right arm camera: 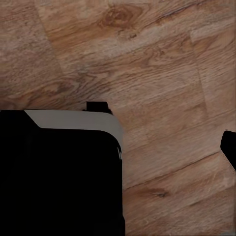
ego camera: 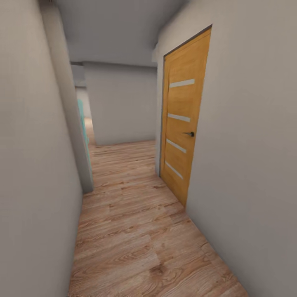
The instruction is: Move the two storage containers from the living room to the garage. In the garage, place one container on the floor and stack the other container on top of it (either order is fine).
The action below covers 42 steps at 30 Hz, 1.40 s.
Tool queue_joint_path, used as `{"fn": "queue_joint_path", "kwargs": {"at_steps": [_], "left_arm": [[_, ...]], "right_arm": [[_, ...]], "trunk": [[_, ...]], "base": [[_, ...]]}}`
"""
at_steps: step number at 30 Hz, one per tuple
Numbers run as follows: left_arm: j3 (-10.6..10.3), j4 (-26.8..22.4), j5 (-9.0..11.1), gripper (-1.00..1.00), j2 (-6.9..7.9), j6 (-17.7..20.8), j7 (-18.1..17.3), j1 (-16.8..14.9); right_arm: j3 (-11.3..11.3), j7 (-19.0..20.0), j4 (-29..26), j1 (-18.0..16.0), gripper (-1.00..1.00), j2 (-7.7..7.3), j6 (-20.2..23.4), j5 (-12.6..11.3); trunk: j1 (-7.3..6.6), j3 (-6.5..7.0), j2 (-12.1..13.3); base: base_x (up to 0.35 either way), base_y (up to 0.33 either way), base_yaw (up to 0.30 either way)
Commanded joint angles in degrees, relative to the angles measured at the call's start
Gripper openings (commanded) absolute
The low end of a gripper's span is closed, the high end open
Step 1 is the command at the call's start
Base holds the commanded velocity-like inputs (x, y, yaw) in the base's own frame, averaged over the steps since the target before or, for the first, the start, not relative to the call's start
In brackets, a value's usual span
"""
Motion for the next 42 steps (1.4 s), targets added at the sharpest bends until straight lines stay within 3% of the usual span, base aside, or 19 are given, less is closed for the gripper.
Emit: {"fn": "queue_joint_path", "kwargs": {"at_steps": [1, 10, 42], "left_arm": [[0.07, 0.08, 0.01, 1.0, -0.02, -0.21, 0.17, -0.05], [0.07, 0.08, 0.01, 1.0, 0.05, -0.14, 0.0, -0.05], [0.07, 0.08, -0.07, 1.0, 0.22, -0.12, -0.1, -0.05]], "right_arm": [[0.45, -0.04, 0.17, -0.06, 1.0, 0.08, -0.31, -0.45], [0.45, -0.03, 0.17, -0.06, 1.0, 0.03, -0.28, -0.45], [0.51, -0.03, 0.17, -0.04, 1.0, 0.03, -0.36, -0.33]], "trunk": [[0.0, -0.07, -0.05], [0.0, -0.07, -0.05], [0.0, -0.07, -0.05]], "base": [[0.0, 0.0, 0.269], [0.069, 0.0, 0.118], [0.319, 0.0, 0.0]]}}
